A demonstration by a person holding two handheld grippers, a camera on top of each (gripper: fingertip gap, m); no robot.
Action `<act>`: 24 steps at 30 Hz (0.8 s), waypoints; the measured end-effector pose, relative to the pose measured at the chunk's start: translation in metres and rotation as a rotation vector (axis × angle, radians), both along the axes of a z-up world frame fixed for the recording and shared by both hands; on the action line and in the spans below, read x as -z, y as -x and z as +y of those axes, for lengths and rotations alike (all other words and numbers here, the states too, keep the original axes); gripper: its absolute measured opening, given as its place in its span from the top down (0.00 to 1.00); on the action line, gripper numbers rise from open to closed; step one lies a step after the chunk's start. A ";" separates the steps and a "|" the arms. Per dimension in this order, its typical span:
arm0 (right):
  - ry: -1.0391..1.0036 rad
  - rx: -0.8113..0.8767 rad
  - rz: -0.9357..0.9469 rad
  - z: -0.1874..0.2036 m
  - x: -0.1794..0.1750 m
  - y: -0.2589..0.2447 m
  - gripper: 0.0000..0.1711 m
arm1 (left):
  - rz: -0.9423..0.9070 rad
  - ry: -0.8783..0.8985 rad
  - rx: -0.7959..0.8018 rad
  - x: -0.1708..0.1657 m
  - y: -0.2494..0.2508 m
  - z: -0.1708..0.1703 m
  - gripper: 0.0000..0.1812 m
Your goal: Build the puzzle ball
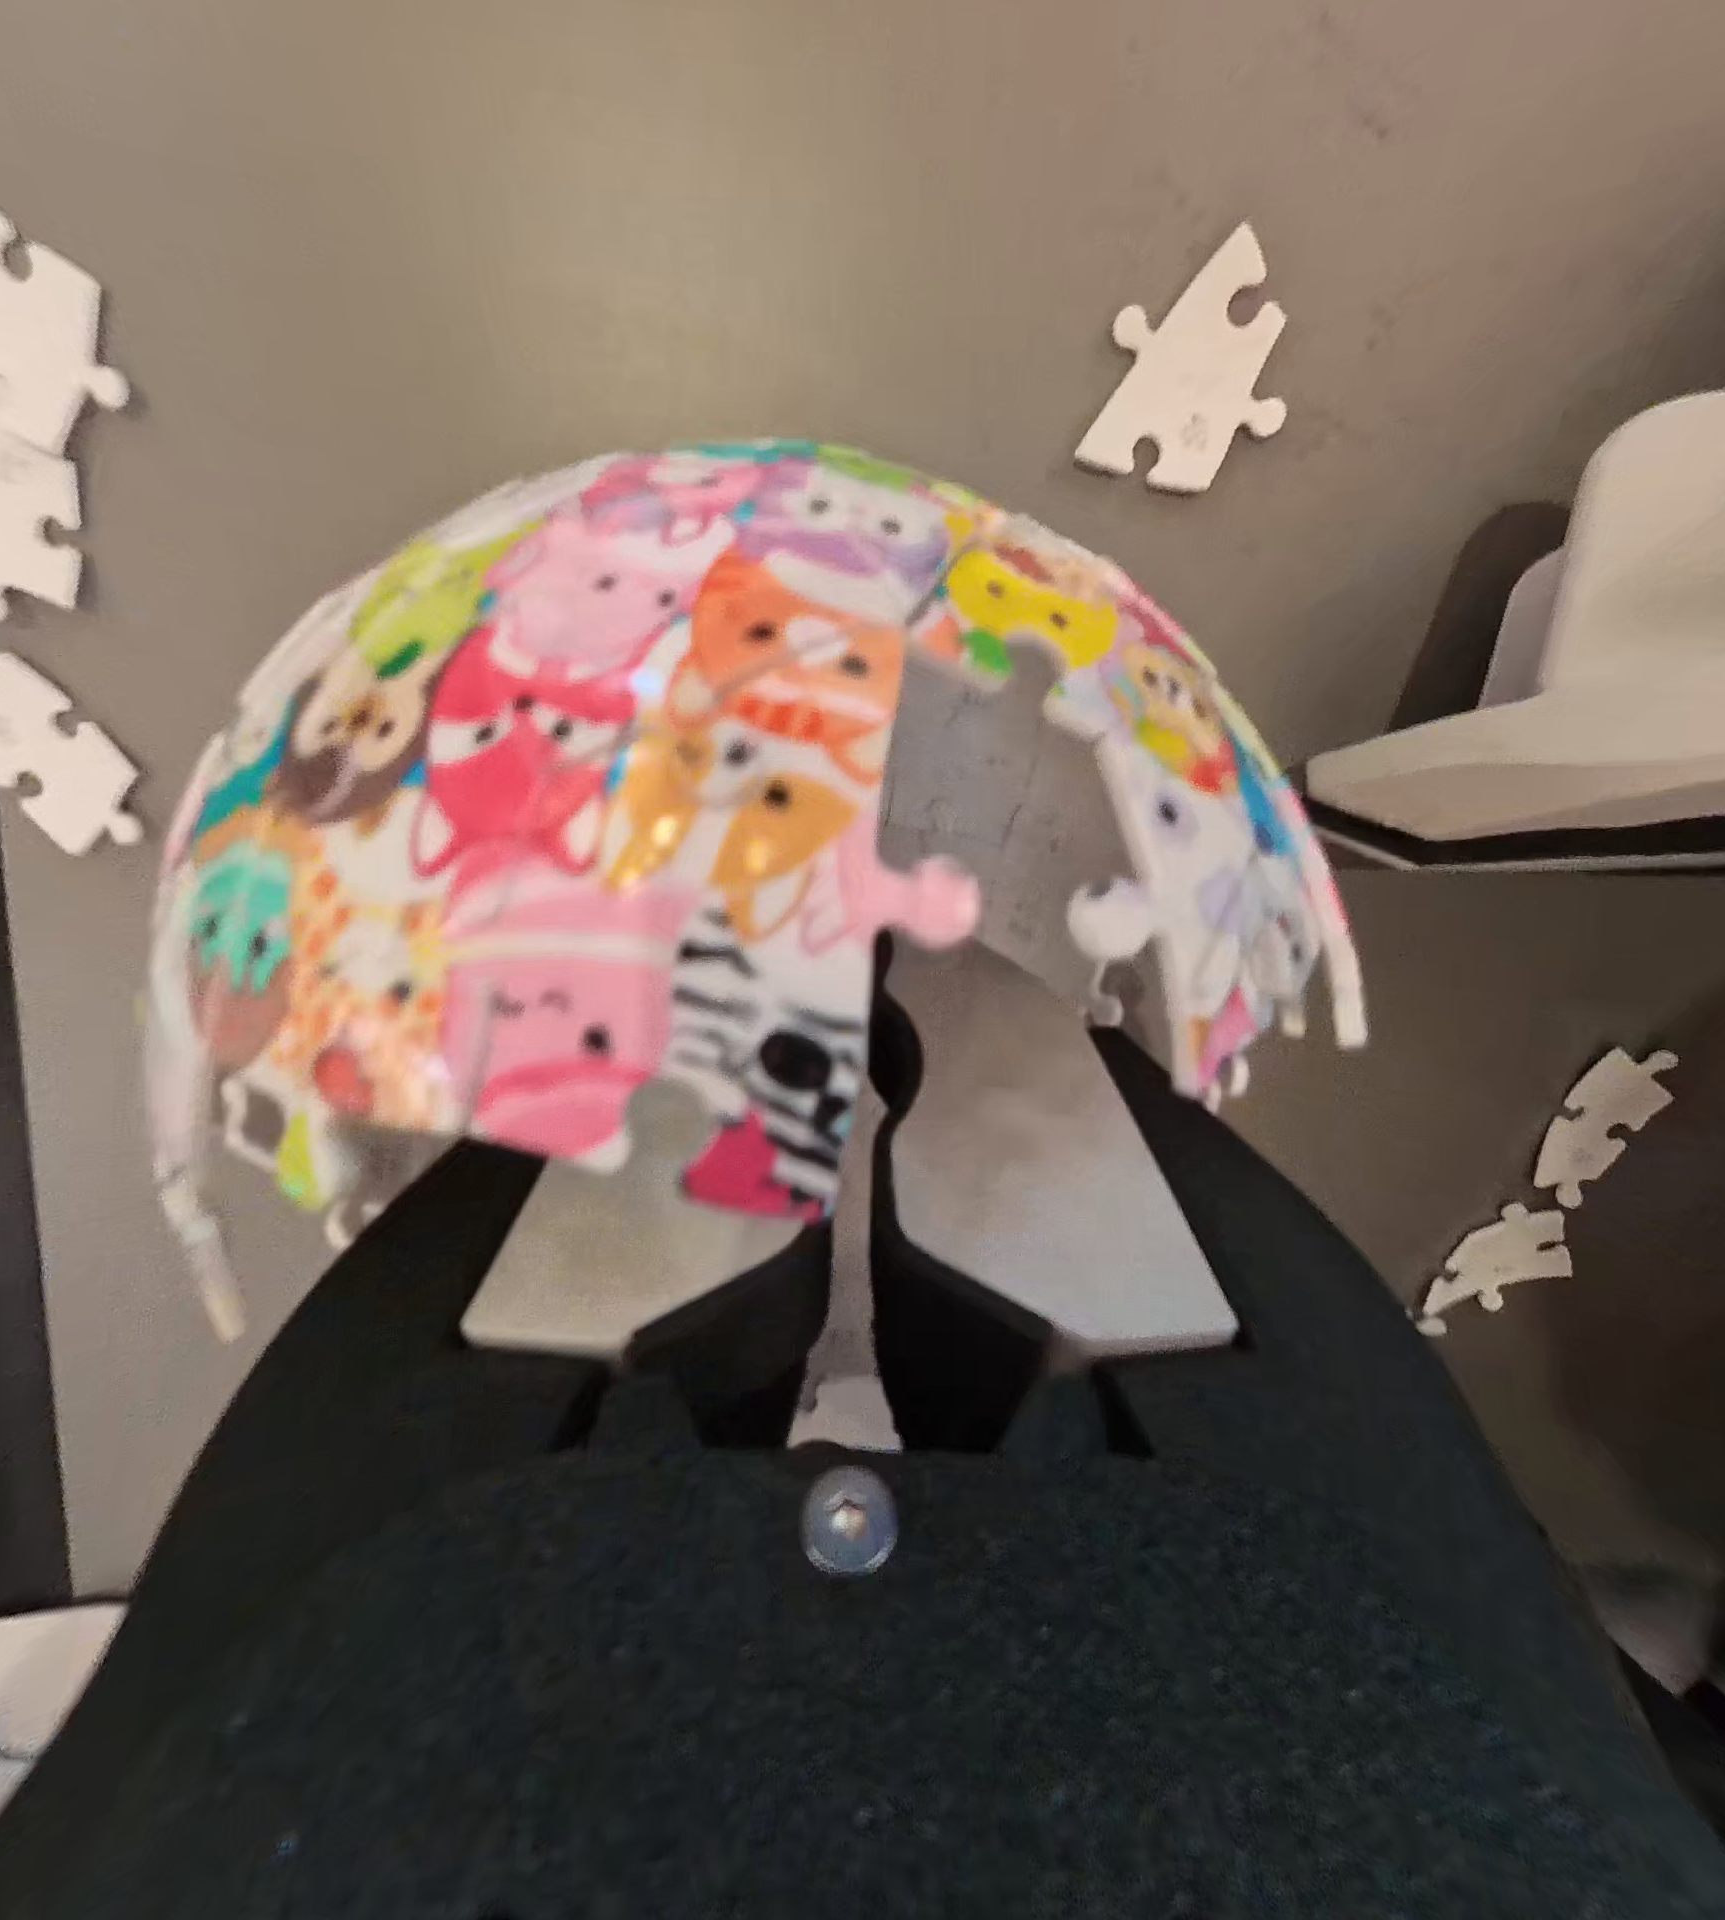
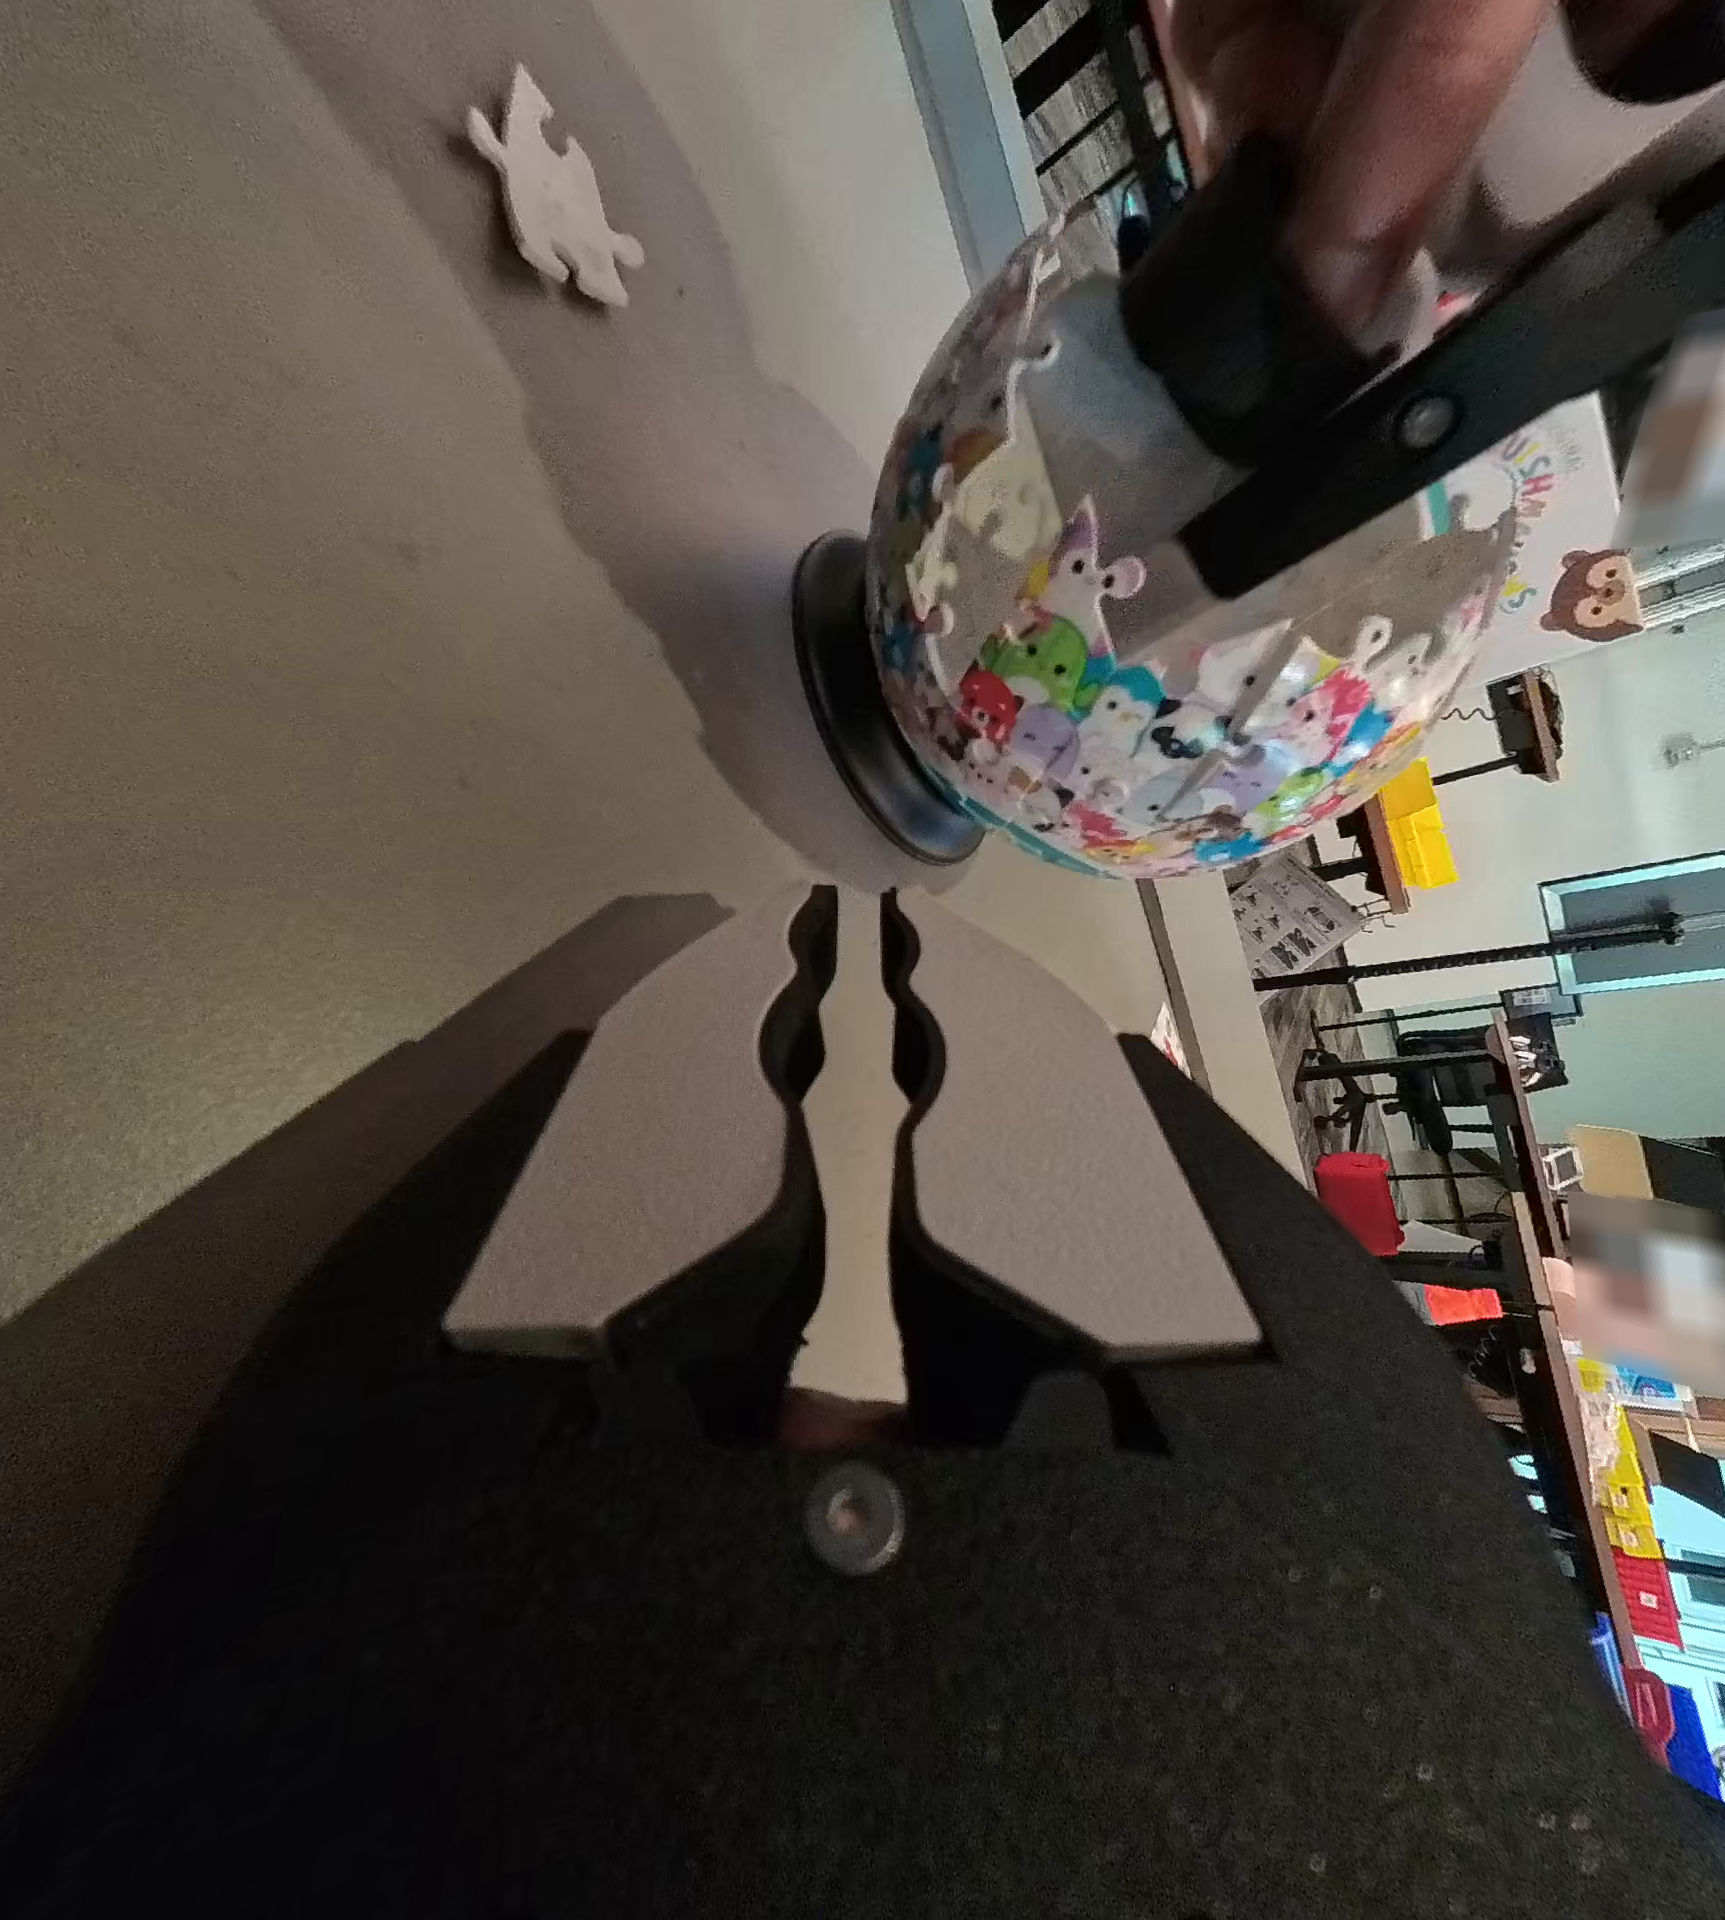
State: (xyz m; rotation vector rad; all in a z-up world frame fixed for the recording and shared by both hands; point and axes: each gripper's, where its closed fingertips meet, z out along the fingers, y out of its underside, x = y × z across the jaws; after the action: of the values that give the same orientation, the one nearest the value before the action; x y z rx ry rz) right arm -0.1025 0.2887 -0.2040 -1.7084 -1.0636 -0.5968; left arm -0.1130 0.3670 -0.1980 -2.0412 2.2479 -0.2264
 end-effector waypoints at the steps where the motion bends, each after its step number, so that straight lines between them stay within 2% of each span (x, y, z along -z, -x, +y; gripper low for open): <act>1: 0.000 0.000 -0.001 0.000 0.000 0.000 0.96 | 0.017 -0.016 -0.001 0.000 0.003 0.003 1.00; 2: 0.000 0.000 -0.001 0.000 0.000 0.000 0.96 | 0.031 -0.039 0.001 0.001 0.005 0.007 1.00; 3: 0.000 -0.001 -0.001 0.000 0.000 0.000 0.96 | 0.045 -0.047 0.005 0.003 0.006 0.008 0.94; 8: -0.003 -0.003 -0.002 0.000 0.000 0.000 0.96 | 0.115 -0.069 0.044 0.016 0.006 0.004 0.52; 10: -0.002 -0.003 -0.002 0.000 0.000 0.000 0.96 | 0.131 -0.069 0.052 0.019 0.006 0.004 0.40; 11: -0.002 -0.003 -0.002 0.000 0.000 0.000 0.96 | 0.138 -0.066 0.056 0.020 0.006 0.003 0.40; 13: -0.002 -0.003 -0.001 0.000 0.000 0.000 0.96 | 0.152 -0.056 0.064 0.021 0.005 0.003 0.49; 16: 0.000 -0.003 -0.002 0.000 0.000 0.000 0.96 | 0.171 -0.042 0.077 0.021 0.005 0.004 0.30; 20: -0.001 -0.004 -0.001 0.000 0.000 0.000 0.96 | 0.186 -0.035 0.090 0.022 0.004 0.003 0.16; 24: -0.001 -0.006 -0.003 -0.001 0.000 0.000 0.96 | 0.180 -0.028 0.102 0.023 0.004 0.003 0.15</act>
State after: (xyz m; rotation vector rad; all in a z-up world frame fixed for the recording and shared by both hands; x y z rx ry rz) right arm -0.1029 0.2880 -0.2040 -1.7035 -1.0698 -0.5967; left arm -0.1169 0.3695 -0.2213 -2.0092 2.4477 -0.0180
